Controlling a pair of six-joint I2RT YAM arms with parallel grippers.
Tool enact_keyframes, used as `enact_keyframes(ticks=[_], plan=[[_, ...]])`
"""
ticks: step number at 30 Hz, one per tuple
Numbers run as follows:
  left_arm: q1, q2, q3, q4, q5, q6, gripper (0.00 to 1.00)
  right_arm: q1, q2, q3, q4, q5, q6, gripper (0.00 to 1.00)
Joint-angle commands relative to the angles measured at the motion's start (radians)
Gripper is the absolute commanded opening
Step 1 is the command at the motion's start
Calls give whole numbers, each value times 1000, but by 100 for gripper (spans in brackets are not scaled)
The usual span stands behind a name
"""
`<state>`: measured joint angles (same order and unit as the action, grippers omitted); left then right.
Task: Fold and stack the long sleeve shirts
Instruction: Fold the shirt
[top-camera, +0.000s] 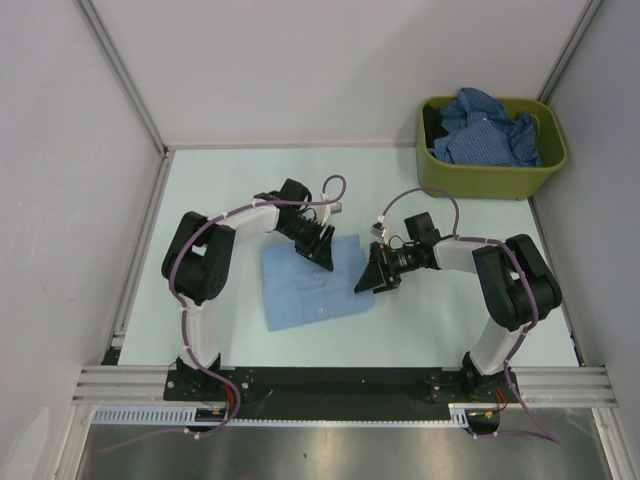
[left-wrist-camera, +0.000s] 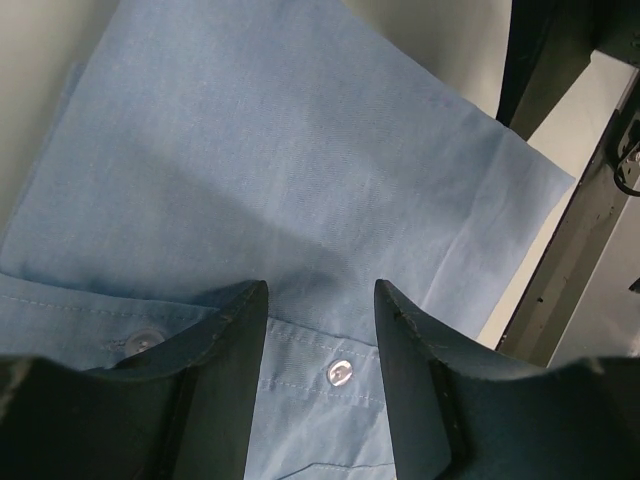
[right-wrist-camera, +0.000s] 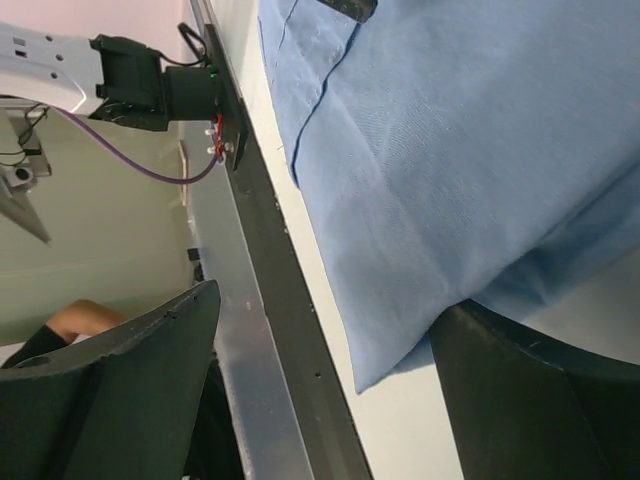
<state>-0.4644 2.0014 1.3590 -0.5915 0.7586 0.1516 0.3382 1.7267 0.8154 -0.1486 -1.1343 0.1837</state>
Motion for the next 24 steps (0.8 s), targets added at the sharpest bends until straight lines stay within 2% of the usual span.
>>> enact_keyframes(ticks=[1, 4, 6, 9, 12, 13, 16, 18, 20, 24], plan=[[1, 7, -12, 28, -14, -15, 52, 15, 43, -28, 92, -67, 109, 85], [1, 13, -18, 29, -36, -15, 51, 15, 47, -38, -9, -116, 83, 81], [1, 23, -29, 32, -45, -20, 50, 13, 40, -30, -185, -150, -24, 78], [1, 36, -40, 35, -65, -27, 49, 13, 31, -48, -310, -125, -105, 69], [1, 37, -43, 41, -76, -30, 49, 9, 71, -50, -313, -65, -105, 46], [1, 40, -41, 39, -77, -29, 49, 9, 117, -47, -318, -46, -105, 34], [1, 45, -31, 33, -79, -24, 49, 2, 201, -4, -370, 2, -157, 28], [3, 39, -26, 27, -67, -20, 49, -2, 235, 19, -419, 10, -181, 27], [6, 2, -24, 22, -35, -3, 51, -5, 244, 41, -443, 37, -211, 34], [33, -137, -24, -17, 51, 49, 57, -13, 160, 71, -520, 68, -266, 55]])
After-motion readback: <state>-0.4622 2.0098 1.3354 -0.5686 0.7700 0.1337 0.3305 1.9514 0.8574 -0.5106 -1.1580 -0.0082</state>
